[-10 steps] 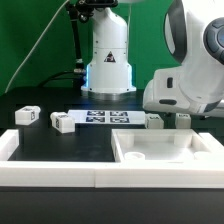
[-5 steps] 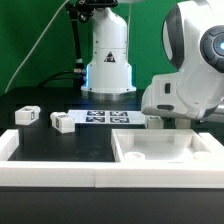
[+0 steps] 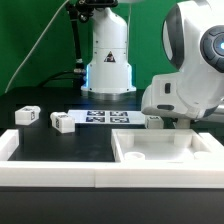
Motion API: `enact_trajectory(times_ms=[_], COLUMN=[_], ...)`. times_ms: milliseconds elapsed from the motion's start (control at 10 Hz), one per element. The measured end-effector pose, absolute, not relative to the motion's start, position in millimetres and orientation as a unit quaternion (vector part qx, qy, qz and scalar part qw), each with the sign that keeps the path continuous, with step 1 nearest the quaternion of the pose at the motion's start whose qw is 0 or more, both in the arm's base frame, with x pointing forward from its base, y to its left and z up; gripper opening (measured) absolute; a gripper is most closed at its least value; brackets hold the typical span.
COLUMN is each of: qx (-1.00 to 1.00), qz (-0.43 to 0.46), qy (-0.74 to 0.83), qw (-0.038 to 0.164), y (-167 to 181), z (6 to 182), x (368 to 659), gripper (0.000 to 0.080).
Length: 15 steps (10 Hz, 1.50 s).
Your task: Assemble one leg
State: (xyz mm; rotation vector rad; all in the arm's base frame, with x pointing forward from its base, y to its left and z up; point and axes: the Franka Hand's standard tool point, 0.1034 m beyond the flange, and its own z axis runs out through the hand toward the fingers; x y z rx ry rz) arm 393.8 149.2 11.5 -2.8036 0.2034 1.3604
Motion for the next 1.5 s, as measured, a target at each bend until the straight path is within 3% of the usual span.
enact_trajectory(times_ms=[300,700,1000,1200,1300,1500], qx=[-0.898,-0.890,-0.907,-0.946,-0.953,-0.972], qz=[0.436,0.453,0.415,0.319,0.298,0.231], qy=[0.065,0.058,0.060,0.033,0.028,0.025], qw=[0.010,0.017,0.021,0.040,0.038,0.041], y=[149.0,134.6,138.0,131.6,126.6,126.8], z=[13.0,83.4,75.6,59.4,67.7,104.4], x=[394.6,414.8,423.9,430.0,434.3,461.9], gripper=[0.0291,0.0291,0.0291,0.0291,0.0291,0.0291])
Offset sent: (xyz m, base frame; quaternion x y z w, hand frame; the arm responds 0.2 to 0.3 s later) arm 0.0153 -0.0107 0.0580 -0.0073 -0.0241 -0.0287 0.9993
